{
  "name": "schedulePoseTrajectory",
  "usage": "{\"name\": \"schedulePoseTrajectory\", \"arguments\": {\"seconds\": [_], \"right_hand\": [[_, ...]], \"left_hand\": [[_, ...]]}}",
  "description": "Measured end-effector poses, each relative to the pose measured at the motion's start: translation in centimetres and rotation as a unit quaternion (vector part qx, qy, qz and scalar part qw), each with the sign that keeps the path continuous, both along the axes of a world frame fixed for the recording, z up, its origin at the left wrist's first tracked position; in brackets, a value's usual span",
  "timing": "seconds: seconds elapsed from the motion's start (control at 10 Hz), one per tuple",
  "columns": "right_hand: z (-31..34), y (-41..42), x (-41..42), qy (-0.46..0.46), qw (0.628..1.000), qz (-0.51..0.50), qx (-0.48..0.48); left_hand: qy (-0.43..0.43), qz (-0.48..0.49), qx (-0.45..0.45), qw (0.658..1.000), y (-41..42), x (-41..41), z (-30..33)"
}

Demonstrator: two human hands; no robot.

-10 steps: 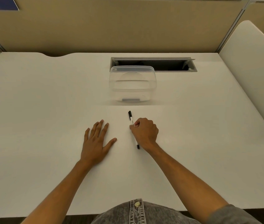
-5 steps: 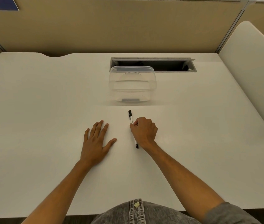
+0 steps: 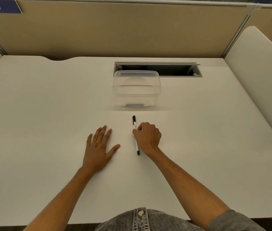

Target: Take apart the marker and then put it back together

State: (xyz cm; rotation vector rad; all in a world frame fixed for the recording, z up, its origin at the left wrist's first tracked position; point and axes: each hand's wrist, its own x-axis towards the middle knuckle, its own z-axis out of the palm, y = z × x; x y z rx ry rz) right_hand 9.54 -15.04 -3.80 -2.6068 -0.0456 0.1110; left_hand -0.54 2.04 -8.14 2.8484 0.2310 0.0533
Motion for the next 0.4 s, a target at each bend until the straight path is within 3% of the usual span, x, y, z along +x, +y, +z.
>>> {"name": "schedulePoseTrajectory", "arguments": {"seconds": [0.4], "right_hand": [[0.34,-1.13,-0.12,-0.011,0.997,-0.022,0.079]], "left_hand": [[-0.001,-0.009,-0.012,1.000,-0.10,0.08,0.03]]}}
